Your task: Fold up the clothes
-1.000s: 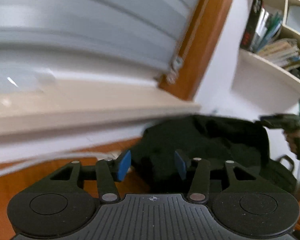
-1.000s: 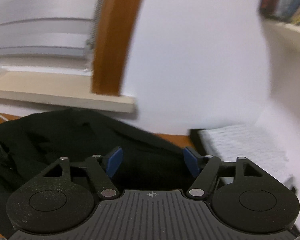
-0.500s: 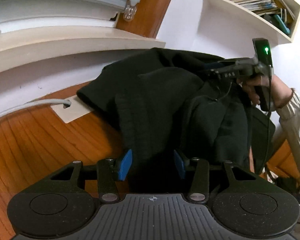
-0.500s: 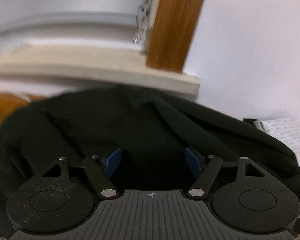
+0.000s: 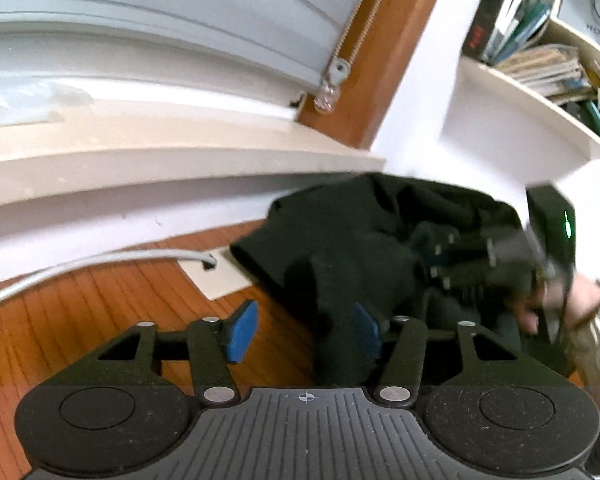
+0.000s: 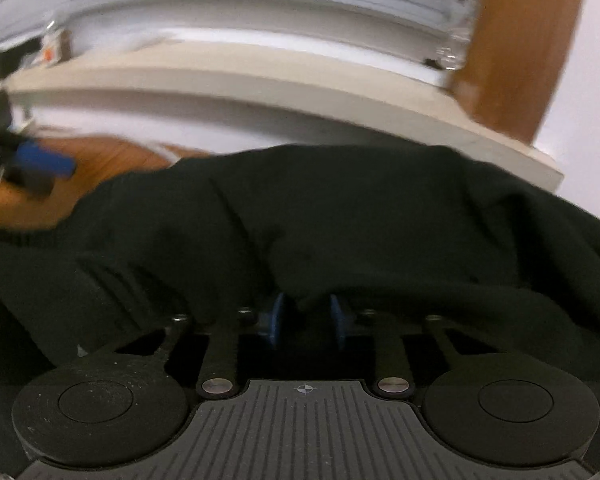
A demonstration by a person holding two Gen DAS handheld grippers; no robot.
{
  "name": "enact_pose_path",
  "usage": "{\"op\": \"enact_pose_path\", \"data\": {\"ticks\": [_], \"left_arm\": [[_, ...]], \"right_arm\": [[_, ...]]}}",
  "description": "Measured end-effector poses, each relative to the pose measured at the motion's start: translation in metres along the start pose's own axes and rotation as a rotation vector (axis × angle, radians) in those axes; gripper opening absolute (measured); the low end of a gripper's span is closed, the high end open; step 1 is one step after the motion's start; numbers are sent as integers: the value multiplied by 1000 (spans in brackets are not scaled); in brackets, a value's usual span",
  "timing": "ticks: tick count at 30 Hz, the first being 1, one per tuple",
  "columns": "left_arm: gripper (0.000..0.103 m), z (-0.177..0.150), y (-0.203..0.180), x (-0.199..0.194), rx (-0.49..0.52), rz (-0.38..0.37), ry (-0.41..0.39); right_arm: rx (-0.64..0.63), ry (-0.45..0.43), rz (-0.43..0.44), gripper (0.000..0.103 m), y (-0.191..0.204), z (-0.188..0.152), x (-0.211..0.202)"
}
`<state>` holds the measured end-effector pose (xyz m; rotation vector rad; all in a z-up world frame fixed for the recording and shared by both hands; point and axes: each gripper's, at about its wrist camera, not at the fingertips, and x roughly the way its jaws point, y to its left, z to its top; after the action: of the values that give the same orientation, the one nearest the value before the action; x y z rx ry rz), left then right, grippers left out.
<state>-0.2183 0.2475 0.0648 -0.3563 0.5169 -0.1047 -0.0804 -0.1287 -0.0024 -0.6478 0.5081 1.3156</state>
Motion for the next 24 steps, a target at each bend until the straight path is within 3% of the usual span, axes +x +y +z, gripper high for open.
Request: {"op": "enact_pose_path", "data": {"ticks": [4, 7, 10, 14, 17, 19, 20, 22, 23, 24], "left_arm": [[58, 2, -2, -1, 12, 17, -15], [64, 3, -3, -3, 20, 15, -23], [71, 2, -3, -2, 31, -16, 0], [72, -1, -8, 2, 43, -43, 24], [71, -4, -10, 4, 61, -52, 55], [61, -6, -10, 6, 61, -41, 78], [59, -7, -10, 6, 67, -33, 79], [38, -8, -9, 7, 81, -19, 77], [37, -8, -8, 7, 87, -14, 74], [33, -9, -9, 8, 95, -3, 70]], "right_arm": [[-8, -44, 30, 22, 20, -10, -7], [12, -58, 95, 22, 31, -11, -10], [-2, -69, 112, 22, 47, -9, -11], [-16, -80, 155, 22, 65, -7, -14], [-47, -77, 191, 22, 75, -7, -18], [-90, -72, 208, 23, 78, -5, -24], [-105, -75, 204, 27, 76, -3, -27], [-101, -85, 173, 49, 63, 6, -36], [-77, -103, 145, 66, 54, 11, -40], [-52, -121, 117, 75, 45, 16, -43]]}}
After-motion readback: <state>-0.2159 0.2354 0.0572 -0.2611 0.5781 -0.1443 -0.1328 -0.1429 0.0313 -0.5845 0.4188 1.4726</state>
